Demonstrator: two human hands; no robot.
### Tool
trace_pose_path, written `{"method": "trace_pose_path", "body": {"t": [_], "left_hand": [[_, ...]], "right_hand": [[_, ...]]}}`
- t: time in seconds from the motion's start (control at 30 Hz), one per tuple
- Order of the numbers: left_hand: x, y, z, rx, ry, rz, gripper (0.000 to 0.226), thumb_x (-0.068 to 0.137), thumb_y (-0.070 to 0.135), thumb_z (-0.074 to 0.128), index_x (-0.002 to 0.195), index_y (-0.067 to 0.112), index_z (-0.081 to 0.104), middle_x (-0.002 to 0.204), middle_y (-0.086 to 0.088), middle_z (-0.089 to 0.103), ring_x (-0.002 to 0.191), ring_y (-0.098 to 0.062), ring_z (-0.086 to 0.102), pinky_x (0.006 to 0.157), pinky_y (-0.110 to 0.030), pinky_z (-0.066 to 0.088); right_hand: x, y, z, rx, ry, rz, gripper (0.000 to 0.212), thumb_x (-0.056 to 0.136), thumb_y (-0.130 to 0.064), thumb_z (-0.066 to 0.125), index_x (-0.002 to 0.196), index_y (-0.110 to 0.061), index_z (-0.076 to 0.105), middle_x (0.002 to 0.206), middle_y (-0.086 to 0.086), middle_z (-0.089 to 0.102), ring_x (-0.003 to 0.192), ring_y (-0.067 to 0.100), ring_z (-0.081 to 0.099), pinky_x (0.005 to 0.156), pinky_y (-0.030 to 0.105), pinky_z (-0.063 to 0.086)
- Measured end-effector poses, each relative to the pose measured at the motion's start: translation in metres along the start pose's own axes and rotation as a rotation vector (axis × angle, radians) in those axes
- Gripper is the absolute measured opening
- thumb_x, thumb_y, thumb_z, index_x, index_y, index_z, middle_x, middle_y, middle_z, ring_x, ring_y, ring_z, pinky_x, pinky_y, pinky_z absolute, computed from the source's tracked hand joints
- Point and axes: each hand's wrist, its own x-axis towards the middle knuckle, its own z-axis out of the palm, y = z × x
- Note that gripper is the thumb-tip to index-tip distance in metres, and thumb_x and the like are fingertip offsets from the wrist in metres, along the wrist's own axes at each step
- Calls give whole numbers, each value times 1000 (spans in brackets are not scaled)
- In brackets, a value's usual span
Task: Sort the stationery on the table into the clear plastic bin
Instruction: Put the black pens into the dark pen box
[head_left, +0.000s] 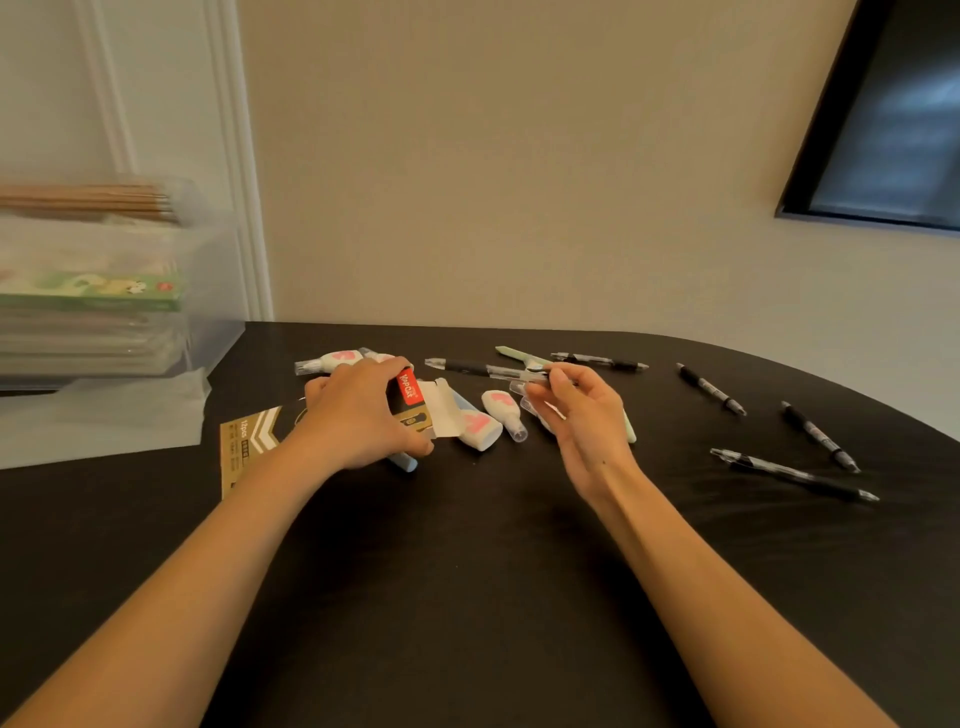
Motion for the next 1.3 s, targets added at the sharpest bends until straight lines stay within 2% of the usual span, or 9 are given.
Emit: {"method": "trace_pose_path", "body": {"t": [0.17,0.3,0.4,0.6,0.77,0.9,1.1,1.2,1.3], "left_hand": [[-4,-11,-4,-108,-24,-14,88,71,45,75,143,27,28,145,0,37,133,-24,32,104,-38,30],[-4,-10,-5,-162,-48,10,87,69,50,74,142,31,30,144,1,38,132,-24,33,103,-38,32],[-6,-7,-7,-167,-105,56,87,70,47,74,143,30,30,144,0,37,131,-23,34,104,-38,34],[-13,2,-1,-168,-166,142,85,72,44,74,142,26,30,141,3,40,128,-18,38,107,-36,34],[-13,8,-2,-187,-166,182,86,70,42,76,141,25,31,140,3,40,128,-17,37,108,-36,32],[-14,10,2,-215,-154,185,83,67,41,79,135,26,35,133,4,44,124,-17,40,106,-36,36],[-16,19,4,-234,-151,244,78,65,41,80,130,26,39,124,7,49,116,-13,45,106,-40,36],[-15,17,4,-226,-149,231,79,65,42,79,131,27,39,125,6,49,117,-14,45,106,-40,36],[-15,17,5,-217,-161,209,79,67,42,79,133,27,37,130,5,46,120,-15,43,106,-38,36]], "right_hand": [[-6,4,5,-80,-11,-10,17,97,-8,45,92,-15,60,86,4,64,76,9,64,86,28,53],[-10,3,12,-80,-74,-41,20,97,-7,42,93,-16,60,84,3,66,78,9,65,78,21,55],[-14,4,17,-75,-101,-59,18,97,-5,43,98,-16,56,90,5,64,82,10,65,85,26,53],[-17,7,17,-82,-152,-89,17,96,-3,45,96,-19,49,82,2,65,74,3,66,82,22,53],[-16,6,20,-245,-191,-130,17,89,-3,57,90,-20,54,95,-3,65,93,7,63,83,21,50],[-17,4,17,-335,-206,-171,17,84,-3,63,83,-20,61,89,-9,62,86,4,60,72,16,48],[-21,4,21,-496,-291,-219,17,80,-7,68,80,-24,63,89,-10,60,88,6,57,74,22,50],[-18,2,18,-471,-272,-219,16,80,-9,69,90,-19,61,89,-12,61,84,1,59,67,14,50],[-15,0,12,-486,-241,-206,10,83,-7,67,82,-16,62,85,-10,64,81,0,61,63,12,48]]}}
